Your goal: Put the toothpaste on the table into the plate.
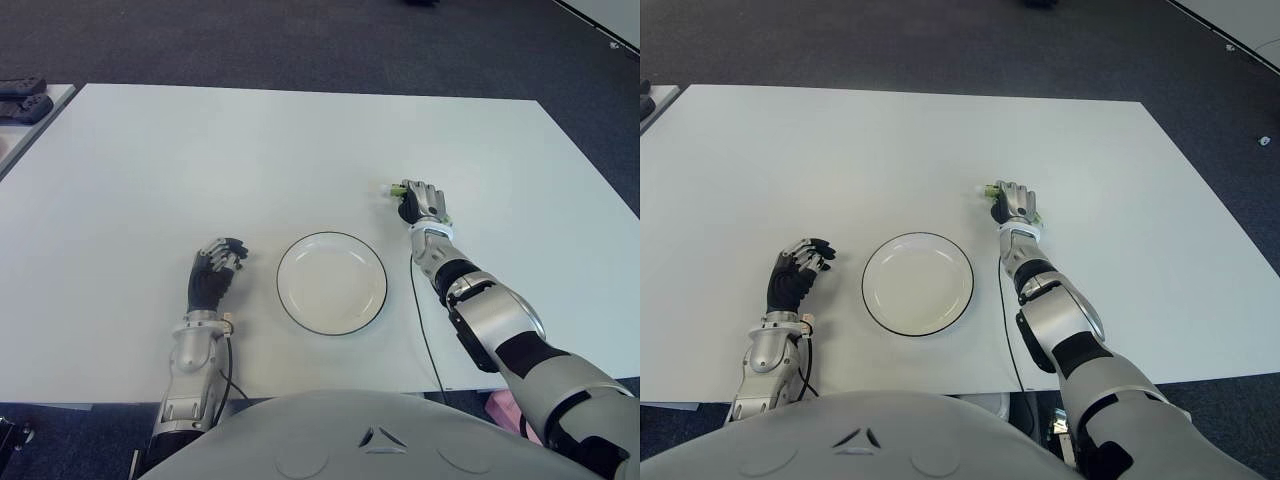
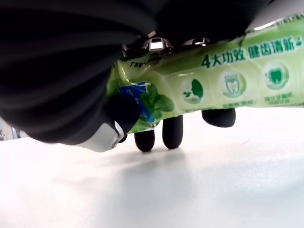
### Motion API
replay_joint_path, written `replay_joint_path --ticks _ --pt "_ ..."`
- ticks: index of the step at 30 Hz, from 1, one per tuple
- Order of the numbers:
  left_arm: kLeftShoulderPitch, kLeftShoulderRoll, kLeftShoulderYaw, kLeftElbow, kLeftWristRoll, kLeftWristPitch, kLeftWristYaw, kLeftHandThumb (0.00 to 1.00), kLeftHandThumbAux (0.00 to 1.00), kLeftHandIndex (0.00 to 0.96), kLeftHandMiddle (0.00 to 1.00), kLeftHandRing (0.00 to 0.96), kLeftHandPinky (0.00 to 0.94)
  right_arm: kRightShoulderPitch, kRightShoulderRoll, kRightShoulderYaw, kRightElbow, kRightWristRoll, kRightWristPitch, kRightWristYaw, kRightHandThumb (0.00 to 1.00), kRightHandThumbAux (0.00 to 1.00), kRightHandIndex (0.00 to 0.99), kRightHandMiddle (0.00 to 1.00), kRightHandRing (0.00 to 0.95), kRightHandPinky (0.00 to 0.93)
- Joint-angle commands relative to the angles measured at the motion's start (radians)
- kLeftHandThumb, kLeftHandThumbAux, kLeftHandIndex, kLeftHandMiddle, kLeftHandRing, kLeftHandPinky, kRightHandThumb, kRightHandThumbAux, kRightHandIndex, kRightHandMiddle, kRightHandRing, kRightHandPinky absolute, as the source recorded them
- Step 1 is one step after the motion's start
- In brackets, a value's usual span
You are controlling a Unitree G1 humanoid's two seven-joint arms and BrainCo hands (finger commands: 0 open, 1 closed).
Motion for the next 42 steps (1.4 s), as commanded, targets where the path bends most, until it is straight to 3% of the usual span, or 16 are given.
replay_joint_path --ticks 1,6,12,16,19,24,29,36,42 --pt "0.012 -0.002 0.003 0.011 0.005 0.027 0.002 0.703 0.724 0.427 0.482 0.473 0.47 -0.024 0.004 -0.043 -0.018 0.053 -0.053 0.011 0.847 0.682 0.392 0.517 0.775 0.698" --pt "0.013 -0.001 0.001 0.008 0.0 0.026 -0.005 0.703 0.725 0.427 0.476 0.467 0.469 -0.046 0.022 -0.1 -0.09 0.122 -0.128 0.017 0.849 0.682 0.393 0.513 0.776 0.734" --pt "0.013 0.0 0.001 0.009 -0.004 0.025 -0.007 0.703 0.724 0.427 0.483 0.473 0.479 -0.008 0.028 -0.135 -0.217 0.175 -0.201 0.047 0.849 0.682 0.393 0.518 0.793 0.759" --pt "0.012 0.0 0.001 0.009 0.001 0.027 -0.003 0.704 0.724 0.428 0.479 0.47 0.473 0.085 0.009 -0.134 -0.474 0.177 -0.206 0.104 0.849 0.681 0.393 0.529 0.82 0.808" --pt "0.011 0.003 0.001 0.012 0.001 0.022 -0.005 0.703 0.724 0.428 0.479 0.47 0.473 0.127 -0.002 -0.133 -0.584 0.174 -0.196 0.144 0.85 0.681 0.393 0.535 0.837 0.832" --pt "0.011 0.006 -0.001 0.015 -0.006 0.016 -0.015 0.703 0.724 0.428 0.489 0.481 0.482 0.207 -0.034 -0.125 -0.745 0.173 -0.253 0.225 0.85 0.681 0.394 0.541 0.86 0.851" --pt "0.012 0.001 -0.001 0.01 -0.002 0.025 -0.005 0.704 0.724 0.428 0.479 0.473 0.473 0.327 -0.039 -0.108 -0.992 0.162 -0.244 0.32 0.849 0.681 0.393 0.542 0.872 0.861" --pt "0.009 -0.002 -0.003 0.013 0.001 0.02 -0.002 0.705 0.724 0.428 0.483 0.48 0.49 0.397 -0.039 -0.086 -1.131 0.153 -0.253 0.418 0.848 0.682 0.391 0.543 0.88 0.876" --pt "0.008 0.0 -0.004 0.018 -0.005 0.009 -0.009 0.703 0.724 0.428 0.48 0.474 0.474 0.437 -0.077 -0.047 -1.174 0.145 -0.353 0.5 0.848 0.682 0.391 0.544 0.881 0.88"
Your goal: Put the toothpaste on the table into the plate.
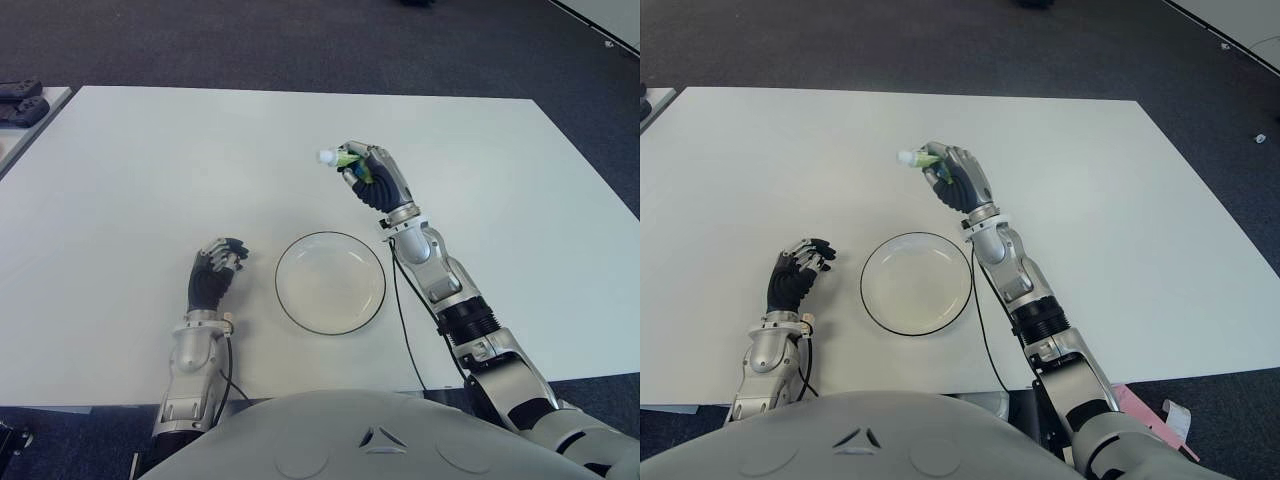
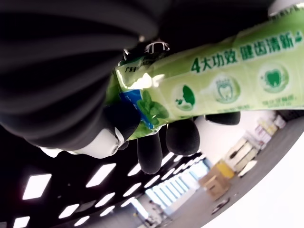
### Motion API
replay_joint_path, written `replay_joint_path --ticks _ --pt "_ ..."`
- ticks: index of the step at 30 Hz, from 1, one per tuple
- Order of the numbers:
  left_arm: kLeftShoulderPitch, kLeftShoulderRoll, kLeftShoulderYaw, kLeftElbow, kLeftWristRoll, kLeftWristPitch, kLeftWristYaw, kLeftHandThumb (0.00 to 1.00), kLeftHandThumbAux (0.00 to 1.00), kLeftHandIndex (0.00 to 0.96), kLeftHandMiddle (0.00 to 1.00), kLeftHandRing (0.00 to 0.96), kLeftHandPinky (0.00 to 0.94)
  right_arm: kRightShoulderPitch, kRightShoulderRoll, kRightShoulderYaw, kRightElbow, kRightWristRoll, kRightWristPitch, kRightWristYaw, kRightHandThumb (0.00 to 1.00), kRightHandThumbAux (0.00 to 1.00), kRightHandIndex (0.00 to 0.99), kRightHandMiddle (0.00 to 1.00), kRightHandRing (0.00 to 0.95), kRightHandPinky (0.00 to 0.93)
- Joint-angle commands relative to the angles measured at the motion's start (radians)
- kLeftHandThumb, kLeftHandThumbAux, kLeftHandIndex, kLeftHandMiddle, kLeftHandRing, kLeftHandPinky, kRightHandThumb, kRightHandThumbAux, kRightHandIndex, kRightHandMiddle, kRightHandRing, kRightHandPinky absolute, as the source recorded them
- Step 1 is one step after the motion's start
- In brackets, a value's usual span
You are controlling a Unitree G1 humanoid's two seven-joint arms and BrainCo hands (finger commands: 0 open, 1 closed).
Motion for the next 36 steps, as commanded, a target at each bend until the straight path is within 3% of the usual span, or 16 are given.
replay_joint_path --ticks 1,6,9,16,23,28,36 --pt "0.006 -0.002 0.0 0.019 -0.003 0.014 -0.007 0.703 0.724 0.428 0.478 0.472 0.472 0.031 -0.04 0.035 -0.043 -0.001 -0.083 0.078 0.848 0.682 0.391 0.545 0.881 0.88" --pt "0.005 -0.005 0.001 0.016 0.001 0.023 0.0 0.704 0.724 0.428 0.477 0.471 0.478 0.048 -0.075 0.065 -0.092 0.008 -0.132 0.182 0.85 0.68 0.393 0.548 0.881 0.883" --pt "0.006 -0.001 0.0 0.018 0.007 0.014 -0.001 0.703 0.724 0.428 0.477 0.47 0.476 0.053 -0.107 0.097 -0.112 -0.037 -0.192 0.215 0.851 0.68 0.395 0.55 0.881 0.883" --pt "0.006 -0.002 0.001 0.015 0.002 0.019 -0.003 0.703 0.725 0.427 0.483 0.476 0.483 0.056 -0.137 0.137 -0.079 -0.198 -0.311 0.132 0.851 0.678 0.399 0.556 0.885 0.88" --pt "0.006 -0.007 0.001 0.006 0.012 0.035 0.01 0.704 0.725 0.427 0.473 0.47 0.473 0.002 -0.172 0.226 0.081 -0.41 -0.439 -0.017 0.85 0.678 0.398 0.556 0.884 0.879" --pt "0.006 -0.006 0.004 0.007 0.015 0.041 0.01 0.704 0.725 0.427 0.47 0.468 0.471 -0.013 -0.169 0.261 0.14 -0.492 -0.46 -0.103 0.85 0.678 0.398 0.553 0.883 0.881" --pt "0.007 -0.009 0.004 0.002 0.014 0.037 0.014 0.705 0.724 0.427 0.47 0.471 0.48 -0.027 -0.197 0.337 0.154 -0.666 -0.42 -0.24 0.851 0.678 0.401 0.549 0.893 0.885"
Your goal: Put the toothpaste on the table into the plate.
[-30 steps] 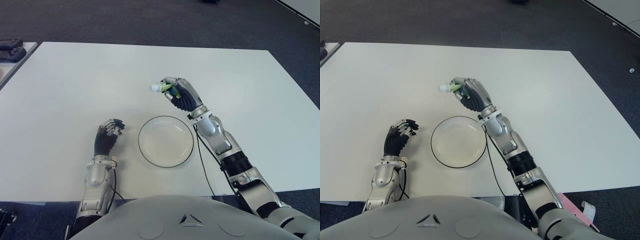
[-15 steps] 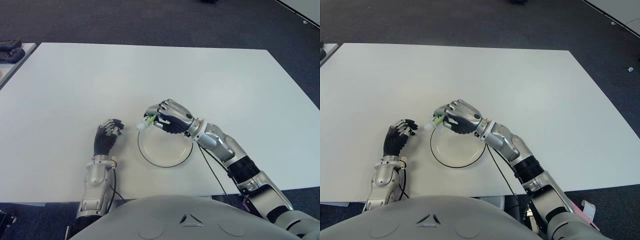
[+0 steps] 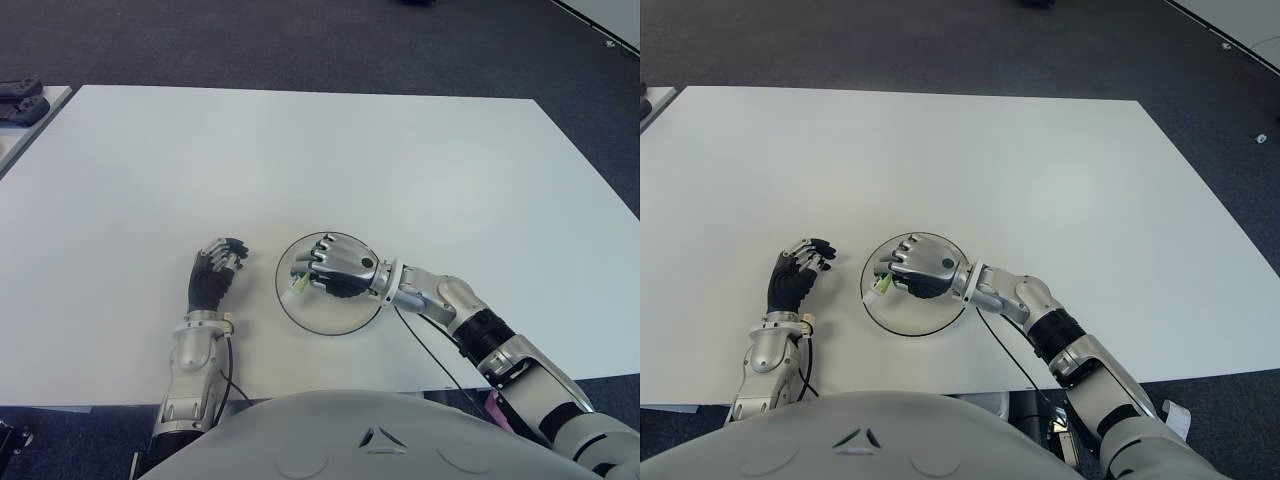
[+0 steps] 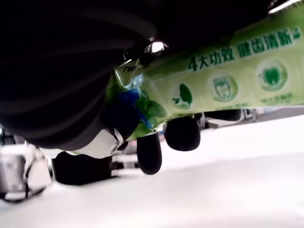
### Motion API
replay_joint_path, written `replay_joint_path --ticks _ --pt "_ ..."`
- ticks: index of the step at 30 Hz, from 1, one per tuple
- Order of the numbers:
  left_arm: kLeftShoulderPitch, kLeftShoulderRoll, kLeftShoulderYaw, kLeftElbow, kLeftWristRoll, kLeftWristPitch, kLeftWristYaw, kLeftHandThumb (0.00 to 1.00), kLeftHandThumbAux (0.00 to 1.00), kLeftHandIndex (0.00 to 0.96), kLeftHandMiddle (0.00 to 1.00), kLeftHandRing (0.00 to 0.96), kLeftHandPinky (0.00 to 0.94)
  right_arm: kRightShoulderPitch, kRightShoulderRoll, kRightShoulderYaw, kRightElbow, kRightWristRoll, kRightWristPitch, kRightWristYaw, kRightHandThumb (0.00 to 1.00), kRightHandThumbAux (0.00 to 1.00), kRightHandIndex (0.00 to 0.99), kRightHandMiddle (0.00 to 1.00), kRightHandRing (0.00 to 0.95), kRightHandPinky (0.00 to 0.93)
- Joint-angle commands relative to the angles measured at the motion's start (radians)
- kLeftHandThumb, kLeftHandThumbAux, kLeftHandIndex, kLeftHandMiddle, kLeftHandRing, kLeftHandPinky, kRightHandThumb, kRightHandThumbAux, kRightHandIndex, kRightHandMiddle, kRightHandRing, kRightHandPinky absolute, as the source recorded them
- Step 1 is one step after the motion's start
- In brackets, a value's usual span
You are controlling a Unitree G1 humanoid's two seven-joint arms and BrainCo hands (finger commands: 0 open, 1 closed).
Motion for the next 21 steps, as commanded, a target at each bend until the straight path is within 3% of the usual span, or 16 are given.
replay_joint_path --ticks 1,8,15,18,20,21 --pt "0.008 -0.005 0.003 0.007 0.004 0.02 0.006 0.705 0.724 0.427 0.469 0.471 0.481 -0.021 -0.026 0.044 0.003 -0.094 0.028 -0.065 0.851 0.678 0.401 0.549 0.894 0.885" --pt "0.006 0.001 0.003 0.012 0.006 0.013 0.002 0.704 0.724 0.427 0.472 0.471 0.474 -0.026 -0.042 0.104 0.018 -0.182 0.087 -0.122 0.85 0.678 0.402 0.552 0.898 0.894" --pt "0.005 -0.003 0.005 0.011 0.0 0.021 0.003 0.704 0.724 0.427 0.476 0.469 0.471 -0.019 -0.047 0.117 0.025 -0.138 0.101 -0.057 0.849 0.676 0.411 0.571 0.821 0.809" --pt "0.005 -0.005 0.005 0.012 -0.003 0.015 0.003 0.705 0.724 0.427 0.473 0.469 0.472 -0.027 -0.051 0.124 0.026 -0.128 0.097 -0.036 0.845 0.676 0.405 0.572 0.732 0.706" --pt "0.005 -0.007 0.005 0.01 -0.003 0.017 0.005 0.706 0.724 0.428 0.472 0.471 0.477 -0.034 -0.055 0.127 0.023 -0.124 0.099 -0.015 0.759 0.695 0.412 0.475 0.553 0.548" --pt "0.004 -0.008 0.005 0.01 -0.003 0.018 0.006 0.706 0.724 0.428 0.472 0.472 0.478 -0.036 -0.056 0.128 0.022 -0.122 0.1 -0.006 0.713 0.647 0.38 0.431 0.493 0.498"
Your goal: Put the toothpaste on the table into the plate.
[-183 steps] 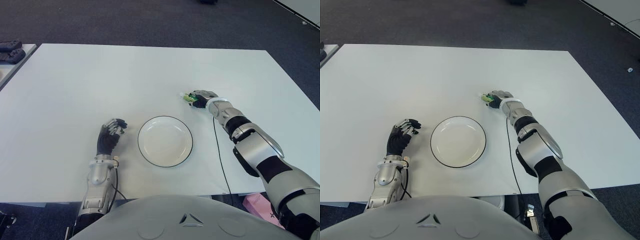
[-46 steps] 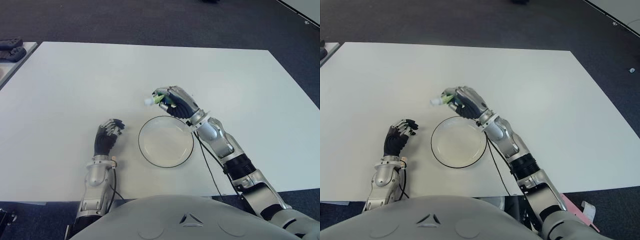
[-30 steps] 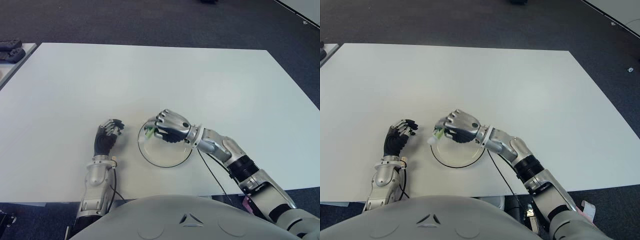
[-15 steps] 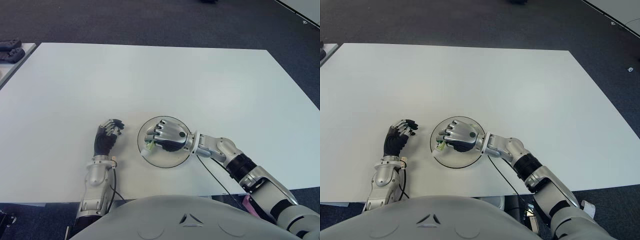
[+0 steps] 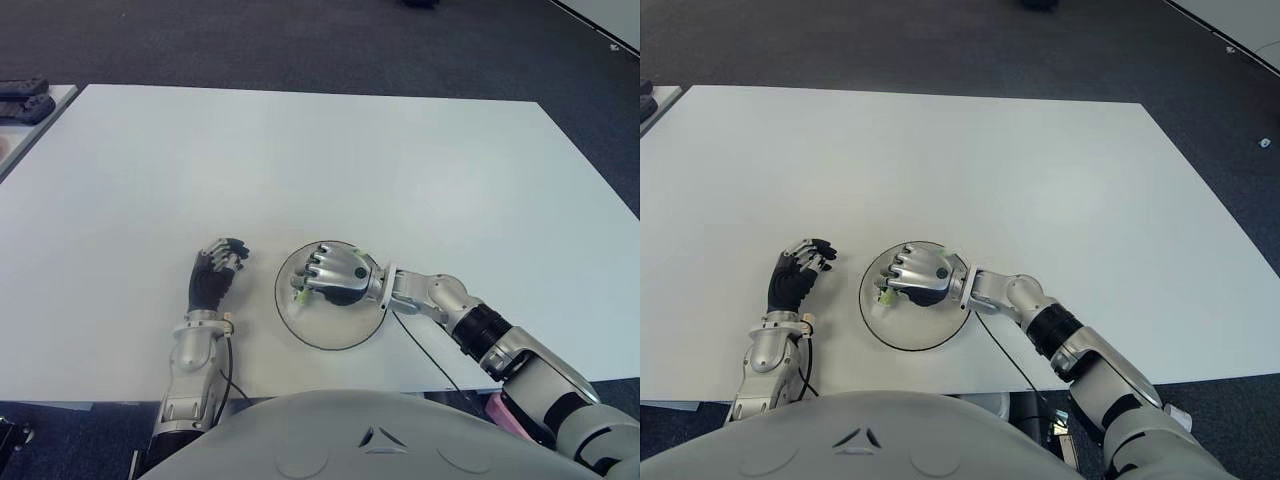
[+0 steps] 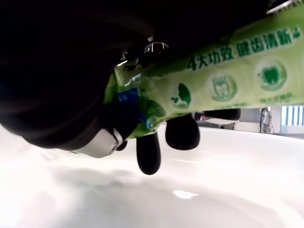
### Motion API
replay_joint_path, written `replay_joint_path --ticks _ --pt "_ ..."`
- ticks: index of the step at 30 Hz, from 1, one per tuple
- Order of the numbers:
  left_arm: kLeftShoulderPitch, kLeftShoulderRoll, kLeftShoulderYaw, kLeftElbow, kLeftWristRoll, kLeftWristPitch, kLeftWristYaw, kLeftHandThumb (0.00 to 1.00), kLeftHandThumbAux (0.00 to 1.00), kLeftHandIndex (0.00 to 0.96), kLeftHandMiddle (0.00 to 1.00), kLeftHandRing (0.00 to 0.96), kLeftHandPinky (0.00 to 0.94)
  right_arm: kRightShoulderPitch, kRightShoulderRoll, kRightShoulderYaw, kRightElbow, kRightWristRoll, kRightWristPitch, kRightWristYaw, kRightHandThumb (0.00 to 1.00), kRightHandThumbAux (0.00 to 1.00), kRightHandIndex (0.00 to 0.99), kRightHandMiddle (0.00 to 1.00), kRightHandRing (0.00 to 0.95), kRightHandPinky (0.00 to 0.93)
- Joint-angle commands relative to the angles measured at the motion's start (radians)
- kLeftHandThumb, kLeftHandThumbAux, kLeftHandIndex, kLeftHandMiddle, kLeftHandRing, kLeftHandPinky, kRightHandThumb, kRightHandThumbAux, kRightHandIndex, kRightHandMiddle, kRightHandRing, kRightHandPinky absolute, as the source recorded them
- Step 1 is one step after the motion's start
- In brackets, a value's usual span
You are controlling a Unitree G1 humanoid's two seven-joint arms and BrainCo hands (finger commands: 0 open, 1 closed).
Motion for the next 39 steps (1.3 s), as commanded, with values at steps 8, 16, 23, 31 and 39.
replay_joint_path --ticks 8,16,23,31,39 --pt "0.005 -0.007 -0.001 0.002 0.025 0.026 0.023 0.704 0.725 0.427 0.477 0.477 0.486 0.011 -0.057 -0.003 -0.036 0.015 0.034 0.102 0.47 0.365 0.034 0.041 0.04 0.043" --pt "0.003 0.002 0.004 0.008 0.028 0.036 0.021 0.7 0.726 0.425 0.474 0.47 0.471 0.02 -0.108 -0.029 -0.113 0.049 0.026 0.122 0.382 0.314 0.001 0.002 0.002 0.002" --pt "-0.001 0.001 0.005 0.02 0.02 0.018 0.014 0.701 0.726 0.426 0.473 0.461 0.462 0.023 -0.133 -0.058 -0.18 0.091 0.016 0.194 0.35 0.29 0.0 0.0 0.0 0.0" --pt "-0.005 0.008 0.007 0.031 -0.004 -0.002 -0.009 0.703 0.725 0.427 0.486 0.473 0.471 0.047 -0.19 -0.165 -0.299 0.308 -0.046 0.322 0.151 0.35 0.0 0.0 0.0 0.0" --pt "-0.008 0.01 0.007 0.03 -0.008 -0.002 -0.014 0.704 0.724 0.428 0.497 0.485 0.484 0.098 -0.196 -0.272 -0.297 0.665 -0.133 0.389 0.021 0.436 0.0 0.0 0.0 0.0"
